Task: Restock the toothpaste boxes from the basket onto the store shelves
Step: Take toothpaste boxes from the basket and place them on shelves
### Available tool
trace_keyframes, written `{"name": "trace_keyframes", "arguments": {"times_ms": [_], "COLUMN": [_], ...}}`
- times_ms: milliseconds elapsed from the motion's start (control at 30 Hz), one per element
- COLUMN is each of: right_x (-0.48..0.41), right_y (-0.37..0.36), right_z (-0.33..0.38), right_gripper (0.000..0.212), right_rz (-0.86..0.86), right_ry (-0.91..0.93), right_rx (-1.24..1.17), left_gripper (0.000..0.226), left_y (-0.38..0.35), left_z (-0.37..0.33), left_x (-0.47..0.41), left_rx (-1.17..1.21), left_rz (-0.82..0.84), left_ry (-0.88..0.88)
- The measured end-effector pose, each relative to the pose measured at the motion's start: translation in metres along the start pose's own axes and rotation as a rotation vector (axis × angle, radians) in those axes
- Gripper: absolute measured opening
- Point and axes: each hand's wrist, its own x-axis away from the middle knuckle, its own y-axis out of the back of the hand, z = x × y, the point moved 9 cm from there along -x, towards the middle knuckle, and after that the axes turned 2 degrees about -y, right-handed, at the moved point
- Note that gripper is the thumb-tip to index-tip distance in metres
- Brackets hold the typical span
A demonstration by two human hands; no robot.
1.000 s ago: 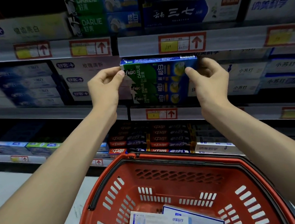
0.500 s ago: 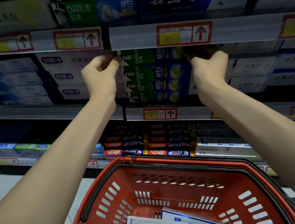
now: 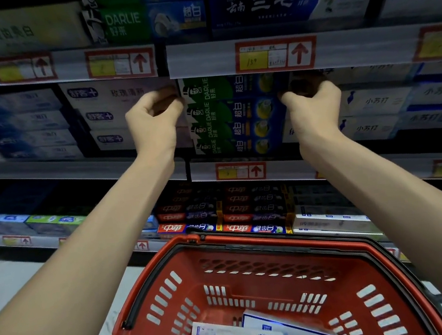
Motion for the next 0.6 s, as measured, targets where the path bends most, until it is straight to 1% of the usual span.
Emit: {"name": "trace_keyframes", "arguments": {"times_ms": [100, 167, 233, 267, 400, 500, 600], "right_x": [0.012, 0.023, 0.036, 0.043, 0.075, 0.097, 0.118], "right_y": [0.006, 0.01, 0.017, 0.022, 0.043, 0.062, 0.08], "right_z": [0.002, 0.004, 0.003, 0.003, 0.009, 0.016, 0.026], "right_gripper": [0.025, 0.039, 0.053, 0.055, 0.044, 0.045, 0.042], "right_rz": [0.021, 0.053, 0.072, 0.082, 0.136, 0.174, 0.225], "right_ry": [0.028, 0.042, 0.017, 0.0, -0.027, -0.021, -0.001], "right_rx": [0.019, 0.021, 0.031, 0.025, -0.028, -0.018, 0.001], "left_gripper": [0.019, 0.016, 0.014, 0.014, 0.011, 0.01, 0.014], "left_y": [0.008, 0.013, 0.018, 0.021, 0.036, 0.043, 0.044], "left_z": [0.0, -0.001, -0.005, -0.008, -0.019, -0.025, -0.032], "left_x": [0.003, 0.01, 0.022, 0.031, 0.071, 0.103, 0.135], "left_rx": [0.011, 0.008, -0.013, -0.025, -0.045, -0.059, -0.078], "left_rz": [-0.034, -0.04, -0.026, -0.012, 0.03, 0.074, 0.149], "left_ry": [0.029, 0.06, 0.089, 0.102, 0.166, 0.228, 0.252]}}
